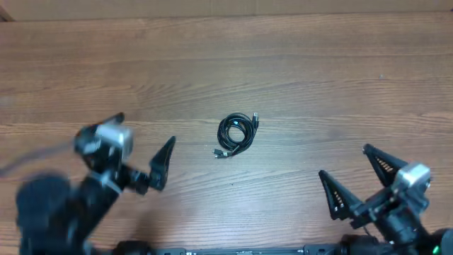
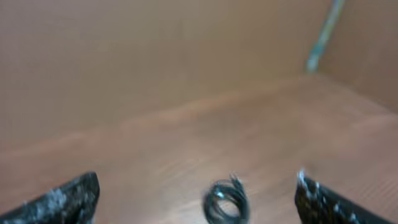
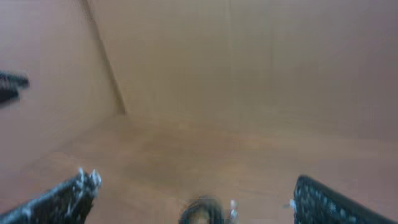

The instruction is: Untangle cables

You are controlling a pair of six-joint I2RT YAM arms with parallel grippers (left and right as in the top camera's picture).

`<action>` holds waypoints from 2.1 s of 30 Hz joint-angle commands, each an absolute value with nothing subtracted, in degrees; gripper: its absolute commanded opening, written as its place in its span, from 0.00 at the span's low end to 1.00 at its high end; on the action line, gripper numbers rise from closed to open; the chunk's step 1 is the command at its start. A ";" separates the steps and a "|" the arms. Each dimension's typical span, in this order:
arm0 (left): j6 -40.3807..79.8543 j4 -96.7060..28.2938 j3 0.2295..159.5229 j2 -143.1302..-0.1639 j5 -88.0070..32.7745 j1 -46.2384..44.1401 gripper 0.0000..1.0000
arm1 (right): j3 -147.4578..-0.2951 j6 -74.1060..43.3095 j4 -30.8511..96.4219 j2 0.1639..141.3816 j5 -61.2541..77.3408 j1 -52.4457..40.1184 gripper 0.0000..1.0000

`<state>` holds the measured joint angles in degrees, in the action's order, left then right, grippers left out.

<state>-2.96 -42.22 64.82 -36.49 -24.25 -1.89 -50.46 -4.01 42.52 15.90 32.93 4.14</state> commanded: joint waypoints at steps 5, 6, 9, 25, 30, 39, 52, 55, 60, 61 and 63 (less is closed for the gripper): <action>-5.17 -70.00 89.10 -66.78 -32.80 -2.07 1.00 | -75.85 3.70 64.99 40.95 30.63 4.36 1.00; -5.17 -73.17 90.98 -70.17 -33.23 -2.31 1.00 | -77.95 3.66 67.18 44.07 33.45 4.36 1.00; -4.43 -75.88 92.40 -77.21 -37.67 -2.76 1.00 | -79.57 -0.38 68.93 50.02 48.10 4.36 1.00; -3.40 -75.59 92.38 -106.32 -43.51 -7.73 1.00 | -79.02 -13.91 71.83 76.71 32.86 -14.48 0.89; -3.16 -72.71 92.38 -113.86 -43.00 -9.76 1.00 | -79.02 -22.96 68.60 81.03 22.70 -22.48 0.91; 2.50 -63.29 92.38 -122.63 -43.05 -13.56 0.57 | -79.02 -28.73 68.29 84.20 20.62 -24.27 0.96; 8.19 -59.94 91.96 -125.36 -30.06 -17.61 0.33 | -79.02 -28.71 68.62 84.25 20.60 -24.27 1.00; 8.21 -59.61 91.88 -125.36 -29.95 -18.79 0.33 | -79.02 -28.71 68.38 84.25 20.60 -24.27 1.00; 8.23 -59.07 91.88 -125.36 -29.36 -19.68 0.16 | -79.02 -28.71 68.42 84.25 20.60 -24.27 1.00; 8.21 -59.09 91.88 -125.36 -29.36 -19.68 0.14 | -79.02 -28.71 68.45 84.25 20.60 -24.27 1.00; 8.21 -59.11 91.88 -125.36 -29.34 -19.62 0.05 | -79.02 -28.71 68.40 84.25 20.60 -24.27 1.00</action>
<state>7.97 -59.09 91.20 -124.53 -29.89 -19.49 -78.41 -28.51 68.55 84.18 20.97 -24.14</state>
